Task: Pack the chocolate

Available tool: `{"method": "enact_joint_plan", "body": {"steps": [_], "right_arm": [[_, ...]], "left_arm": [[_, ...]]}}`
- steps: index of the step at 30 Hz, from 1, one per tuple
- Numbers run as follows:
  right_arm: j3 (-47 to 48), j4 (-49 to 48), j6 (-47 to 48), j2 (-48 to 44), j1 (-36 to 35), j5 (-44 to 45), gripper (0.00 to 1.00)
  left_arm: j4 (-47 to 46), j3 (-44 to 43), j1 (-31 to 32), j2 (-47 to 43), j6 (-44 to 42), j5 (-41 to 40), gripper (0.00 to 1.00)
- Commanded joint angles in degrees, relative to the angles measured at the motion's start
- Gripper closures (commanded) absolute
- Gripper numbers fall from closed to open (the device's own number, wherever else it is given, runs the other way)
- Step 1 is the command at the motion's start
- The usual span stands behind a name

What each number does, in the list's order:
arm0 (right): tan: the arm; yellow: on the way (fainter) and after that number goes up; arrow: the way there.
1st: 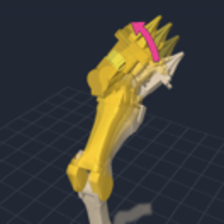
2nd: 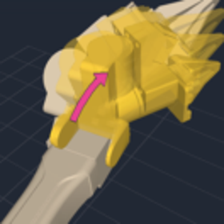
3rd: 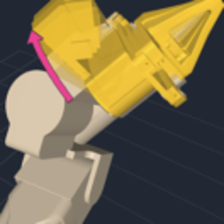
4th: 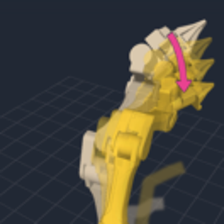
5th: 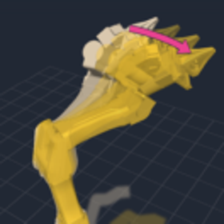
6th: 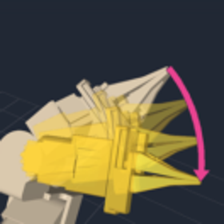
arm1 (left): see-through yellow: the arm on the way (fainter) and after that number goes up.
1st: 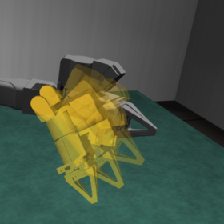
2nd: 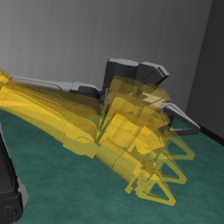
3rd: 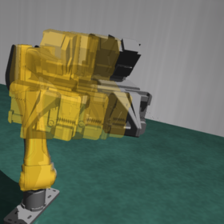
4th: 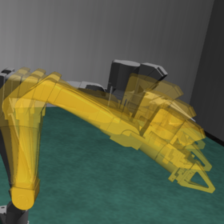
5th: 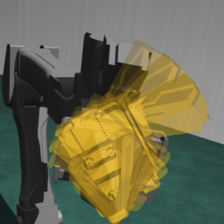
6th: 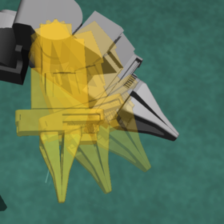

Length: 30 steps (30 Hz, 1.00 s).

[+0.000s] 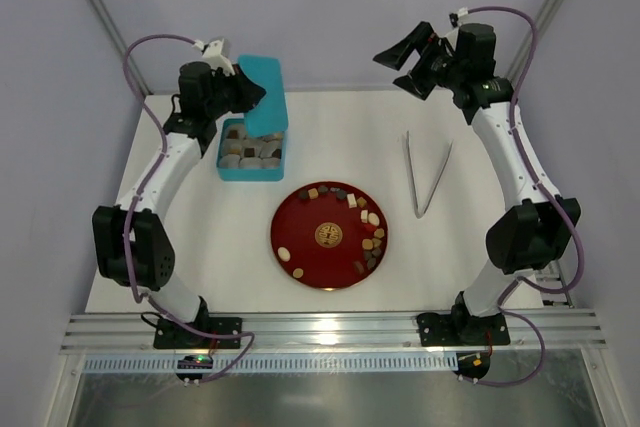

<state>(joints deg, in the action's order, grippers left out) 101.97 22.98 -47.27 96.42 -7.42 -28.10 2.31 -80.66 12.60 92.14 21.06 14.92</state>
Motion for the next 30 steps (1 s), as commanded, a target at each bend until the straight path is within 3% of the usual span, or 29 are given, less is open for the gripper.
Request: {"method": "enact_joint_plan", "body": {"steps": [1, 6, 14, 25, 30], "right_arm": [[-0.37, -2.94, 3.05, 2.71, -0.84, -3.1, 0.0], [-0.37, -2.68, 6.57, 5.7, -3.12, -2.67, 0.0], [1.21, -2.94, 12.37, 11.41, -8.31, -0.2, 0.0], [3.84, -5.67, 13.95, 18.36, -12.97, 0.5, 0.0], [4.9, -6.63, 13.78, 20.29, -14.55, 0.06, 0.0]], "left_arm": [[-1.78, -4.06, -4.94, 2.86, 14.26, 17.93, 1.0], [-5.47, -6.08, -11.01, 8.31, 21.56, 31.9, 1.0], [-7.31, -6.88, -18.13, 16.04, 26.13, 42.98, 1.0], [-8.54, -10.65, -22.71, 25.89, 28.15, 52.22, 0.97], [-17.47, -10.22, -24.02, 29.41, 34.56, 55.21, 0.94]]}}
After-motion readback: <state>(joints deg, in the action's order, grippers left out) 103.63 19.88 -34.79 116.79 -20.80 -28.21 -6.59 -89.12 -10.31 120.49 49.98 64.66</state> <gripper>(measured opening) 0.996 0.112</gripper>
